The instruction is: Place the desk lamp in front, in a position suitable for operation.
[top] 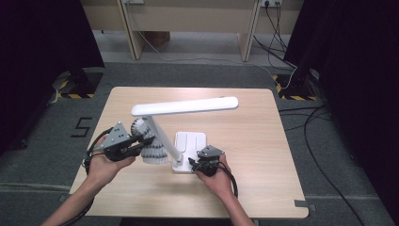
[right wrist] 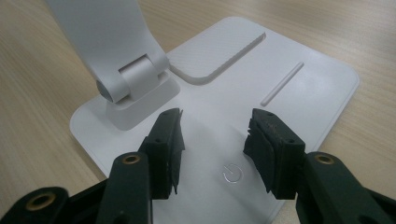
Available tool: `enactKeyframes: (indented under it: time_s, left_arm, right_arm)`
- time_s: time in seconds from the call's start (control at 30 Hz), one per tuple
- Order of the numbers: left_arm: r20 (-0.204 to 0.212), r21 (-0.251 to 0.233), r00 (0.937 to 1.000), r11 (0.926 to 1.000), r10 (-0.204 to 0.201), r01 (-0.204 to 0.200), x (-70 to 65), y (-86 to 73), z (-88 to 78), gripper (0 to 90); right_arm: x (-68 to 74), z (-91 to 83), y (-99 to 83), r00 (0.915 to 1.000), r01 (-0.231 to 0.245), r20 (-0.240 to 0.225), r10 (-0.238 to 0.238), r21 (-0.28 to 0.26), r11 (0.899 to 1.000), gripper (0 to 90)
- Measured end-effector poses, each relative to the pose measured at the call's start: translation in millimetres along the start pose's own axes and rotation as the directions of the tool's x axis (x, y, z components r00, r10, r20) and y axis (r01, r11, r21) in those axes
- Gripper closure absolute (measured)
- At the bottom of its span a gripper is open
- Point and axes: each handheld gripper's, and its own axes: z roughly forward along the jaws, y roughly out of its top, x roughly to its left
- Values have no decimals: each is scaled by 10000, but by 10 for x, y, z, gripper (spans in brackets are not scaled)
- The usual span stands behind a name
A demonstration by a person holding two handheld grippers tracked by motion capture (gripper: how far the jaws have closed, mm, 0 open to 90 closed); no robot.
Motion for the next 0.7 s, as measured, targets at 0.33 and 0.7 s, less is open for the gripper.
enactKeyframes:
  time_s: [0.33, 0.7]
  left_arm:
    - [277, 362, 9993, 9991, -245, 234, -13, -208, 209, 794]
    - [603, 629, 9974, 9974, -393, 355, -80, -417, 361, 792]
  right_arm:
    - [0, -1, 0, 10000, 4, -1, -4, 11, 10000, 543]
    - [0, -1, 0, 10000, 6, 2, -6, 7, 10000, 543]
